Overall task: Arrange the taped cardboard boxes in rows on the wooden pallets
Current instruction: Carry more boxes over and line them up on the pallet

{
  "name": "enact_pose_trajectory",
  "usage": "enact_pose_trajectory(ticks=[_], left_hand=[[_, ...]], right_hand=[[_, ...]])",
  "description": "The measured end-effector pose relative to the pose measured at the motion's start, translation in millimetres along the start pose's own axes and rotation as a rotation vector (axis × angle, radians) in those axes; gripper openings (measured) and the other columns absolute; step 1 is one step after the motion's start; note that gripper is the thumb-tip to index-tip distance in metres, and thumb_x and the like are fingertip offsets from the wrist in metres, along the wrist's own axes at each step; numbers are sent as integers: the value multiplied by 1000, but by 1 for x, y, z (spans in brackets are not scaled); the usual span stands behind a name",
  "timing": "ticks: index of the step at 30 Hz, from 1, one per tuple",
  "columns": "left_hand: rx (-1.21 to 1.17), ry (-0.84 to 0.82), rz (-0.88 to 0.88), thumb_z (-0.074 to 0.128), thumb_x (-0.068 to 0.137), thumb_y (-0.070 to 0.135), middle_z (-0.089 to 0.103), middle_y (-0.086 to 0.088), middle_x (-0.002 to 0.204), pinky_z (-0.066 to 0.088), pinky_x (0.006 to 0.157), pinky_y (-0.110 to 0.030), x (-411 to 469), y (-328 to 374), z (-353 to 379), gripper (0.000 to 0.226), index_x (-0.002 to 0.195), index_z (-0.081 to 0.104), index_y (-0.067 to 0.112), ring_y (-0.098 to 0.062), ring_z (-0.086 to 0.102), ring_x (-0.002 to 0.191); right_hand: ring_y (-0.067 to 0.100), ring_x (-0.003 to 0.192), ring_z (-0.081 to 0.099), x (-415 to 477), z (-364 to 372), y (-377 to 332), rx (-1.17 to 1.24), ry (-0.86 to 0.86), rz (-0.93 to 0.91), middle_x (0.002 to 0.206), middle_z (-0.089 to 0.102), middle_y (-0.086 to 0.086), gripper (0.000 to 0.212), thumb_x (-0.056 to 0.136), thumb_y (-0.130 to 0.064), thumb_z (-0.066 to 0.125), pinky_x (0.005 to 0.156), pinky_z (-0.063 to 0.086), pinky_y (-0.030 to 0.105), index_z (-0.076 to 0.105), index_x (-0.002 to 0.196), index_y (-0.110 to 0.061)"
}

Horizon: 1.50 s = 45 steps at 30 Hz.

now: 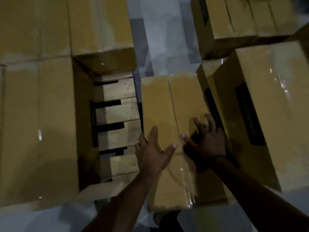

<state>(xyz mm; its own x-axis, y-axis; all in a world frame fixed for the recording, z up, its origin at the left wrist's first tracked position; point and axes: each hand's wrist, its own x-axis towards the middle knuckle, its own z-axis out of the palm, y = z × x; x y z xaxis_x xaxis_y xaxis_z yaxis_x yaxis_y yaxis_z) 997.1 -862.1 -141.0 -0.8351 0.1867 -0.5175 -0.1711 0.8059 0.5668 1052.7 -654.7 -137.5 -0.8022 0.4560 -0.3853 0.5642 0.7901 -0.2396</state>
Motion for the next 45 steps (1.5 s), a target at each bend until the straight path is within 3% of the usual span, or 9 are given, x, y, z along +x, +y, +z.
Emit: enact_pose_trajectory(ticks=[3,5,10,15,20,23,30,37,45], left_hand=[[-13,68,-6,51,66,94,16,-2,166,34,114,-52,-25,8,-51,104,157,25,50,-37,24,146],[-18,83,25,54,68,93,13,0,166,33,115,-53,-33,3,-83,102,156,22,53,-35,20,148],[-11,160,56,49,68,94,12,-2,167,25,120,-56,-37,-30,-149,100,156,21,54,-40,18,150],[98,303,133,53,78,86,19,-8,165,33,114,-54,-15,-78,-192,90,155,29,46,-38,28,144],[98,326,102,54,79,84,18,-5,165,39,111,-56,15,-114,-216,90,156,28,45,-36,28,143],[88,277,118,54,80,85,16,-2,166,37,113,-57,33,-128,-223,92,157,25,45,-33,23,146],[300,144,161,55,87,73,15,-6,167,34,114,-50,60,-156,-222,93,162,14,38,-33,20,144],[619,5,181,49,91,70,-26,-3,168,26,117,-52,57,-177,-218,101,163,-8,30,-39,6,149],[642,-110,211,58,85,75,-42,1,161,20,122,-53,51,-185,-227,118,161,-20,28,-40,-7,154]], right_hand=[[42,142,30,-18,-27,-35,23,22,-41,166,3,-7,93,74,-95,40,111,34,60,31,152,-47],[41,143,30,-27,-36,-61,35,72,-57,165,9,-5,95,71,-95,38,109,38,60,38,151,-44],[45,123,48,-38,-32,-136,56,179,-154,163,23,9,91,77,-87,40,97,48,53,47,150,-33],[40,139,32,-28,-13,-197,84,97,-159,168,2,-3,91,79,-88,43,110,38,53,32,156,-41],[41,139,27,-15,10,-237,49,87,-231,169,-4,1,91,83,-82,49,111,35,54,26,158,-37],[45,137,31,-2,20,-251,19,111,-241,169,-1,6,88,85,-82,44,110,36,57,28,158,-34],[46,146,17,21,39,-254,-51,-146,-197,165,-28,-1,97,88,-72,54,112,36,57,-1,161,-39],[51,150,2,33,47,-264,-173,-351,-126,160,-39,2,102,90,-65,59,117,30,58,-15,158,-42],[51,150,-1,15,47,-257,-226,-326,-160,163,-33,6,111,85,-73,59,114,35,59,-16,158,-38]])
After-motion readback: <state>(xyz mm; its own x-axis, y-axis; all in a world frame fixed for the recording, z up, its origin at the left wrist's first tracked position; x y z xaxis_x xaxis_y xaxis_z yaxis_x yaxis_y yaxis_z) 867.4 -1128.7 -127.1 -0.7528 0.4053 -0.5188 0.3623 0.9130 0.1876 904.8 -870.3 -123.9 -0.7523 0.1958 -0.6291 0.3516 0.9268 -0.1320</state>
